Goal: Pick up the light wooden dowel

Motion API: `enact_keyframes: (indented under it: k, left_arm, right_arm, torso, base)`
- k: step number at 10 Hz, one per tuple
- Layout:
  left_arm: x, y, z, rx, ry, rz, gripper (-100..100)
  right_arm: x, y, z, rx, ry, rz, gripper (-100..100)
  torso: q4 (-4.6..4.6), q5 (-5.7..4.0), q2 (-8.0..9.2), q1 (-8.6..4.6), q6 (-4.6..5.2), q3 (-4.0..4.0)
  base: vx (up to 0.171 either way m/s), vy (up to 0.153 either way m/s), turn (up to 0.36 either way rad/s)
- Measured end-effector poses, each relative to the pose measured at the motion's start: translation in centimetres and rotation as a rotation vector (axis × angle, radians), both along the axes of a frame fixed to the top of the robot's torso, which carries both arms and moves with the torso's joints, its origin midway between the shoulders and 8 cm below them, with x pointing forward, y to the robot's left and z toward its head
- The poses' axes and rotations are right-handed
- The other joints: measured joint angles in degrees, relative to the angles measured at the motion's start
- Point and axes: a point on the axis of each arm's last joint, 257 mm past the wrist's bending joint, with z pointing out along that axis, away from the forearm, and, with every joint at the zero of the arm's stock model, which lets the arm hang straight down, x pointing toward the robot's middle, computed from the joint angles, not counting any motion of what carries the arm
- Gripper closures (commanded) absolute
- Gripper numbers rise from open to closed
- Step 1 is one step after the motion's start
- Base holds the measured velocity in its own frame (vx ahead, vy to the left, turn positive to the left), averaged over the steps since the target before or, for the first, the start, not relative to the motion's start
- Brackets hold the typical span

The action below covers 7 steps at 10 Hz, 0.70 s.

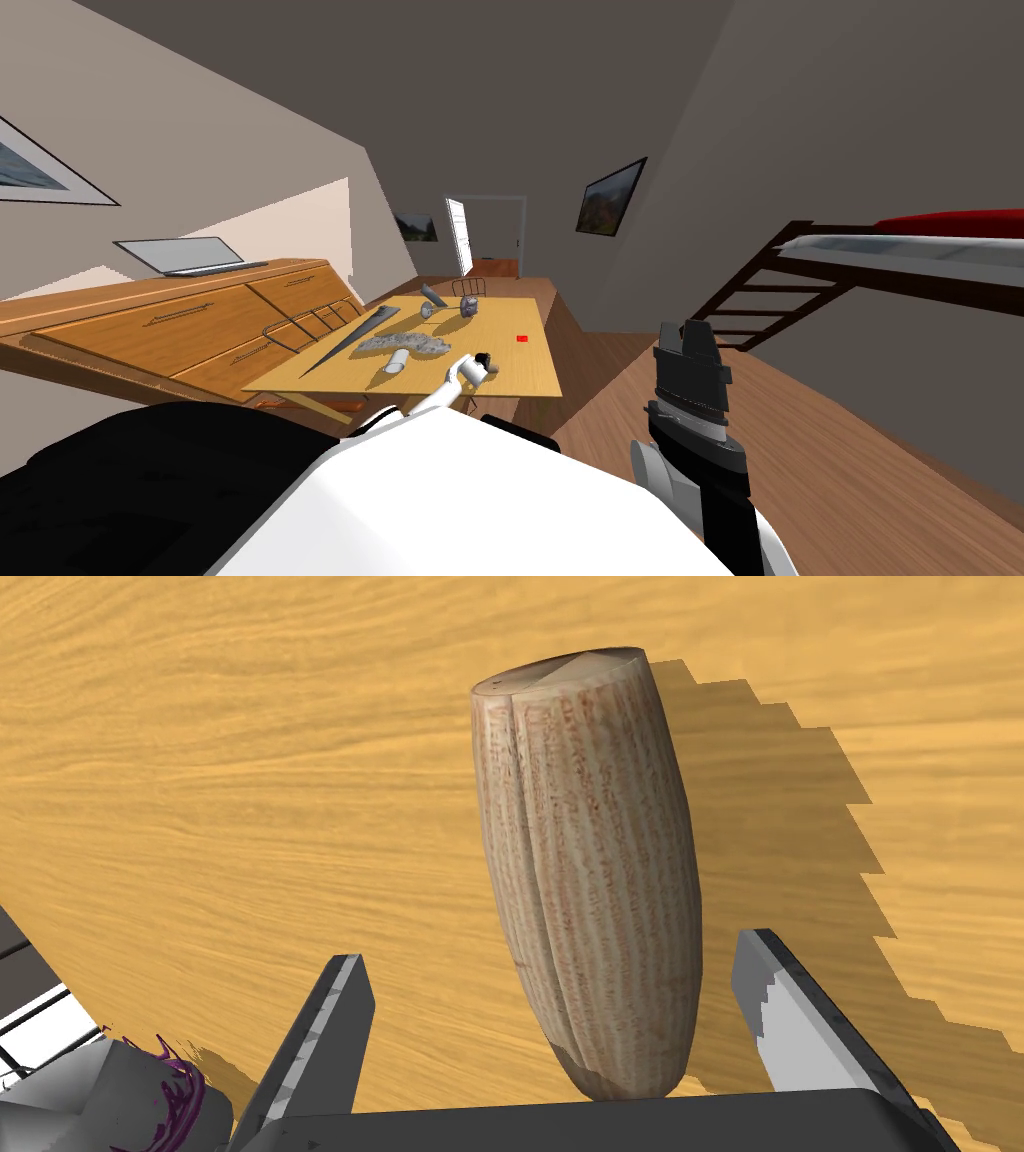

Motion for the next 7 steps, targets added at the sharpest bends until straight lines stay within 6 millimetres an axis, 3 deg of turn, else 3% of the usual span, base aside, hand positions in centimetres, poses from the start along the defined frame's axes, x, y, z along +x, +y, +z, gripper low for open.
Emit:
enact_keyframes:
  k: [1, 5, 6, 7]
  left_arm:
    - [-0.01, -0.04, -0.01, -0.002, -0.001, 0.002, 100]
    - [-0.03, -0.03, -0.03, -0.002, 0.0, 0.003, 100]
    - [-0.03, -0.03, -0.03, -0.002, 0.0, 0.003, 0]
    - [-0.03, -0.03, -0.03, -0.002, 0.0, 0.003, 100]
  right_arm:
    - [0.0, 0.0, 0.0, 0.0, 0.0, 0.0, 0]
    - [0.0, 0.0, 0.0, 0.0, 0.0, 0.0, 0]
    - [0.0, 0.0, 0.0, 0.0, 0.0, 0.0, 0]
    - [0.0, 0.0, 0.0, 0.0, 0.0, 0.0, 0]
  torso:
    - [0.01, -0.02, 0.05, -0.07, 0.0, 0.03]
    - [0.03, -0.04, 0.09, -0.14, 0.02, 0.06]
    - [0.03, -0.04, 0.1, -0.14, 0.02, 0.06]
    - [0.03, -0.04, 0.1, -0.14, 0.02, 0.06]
  base:
    - [0.0, 0.0, 0.0]
    - [0.0, 0.0, 0.0]
    - [0.0, 0.0, 0.0]
    - [-0.013, -0.03, -0.037]
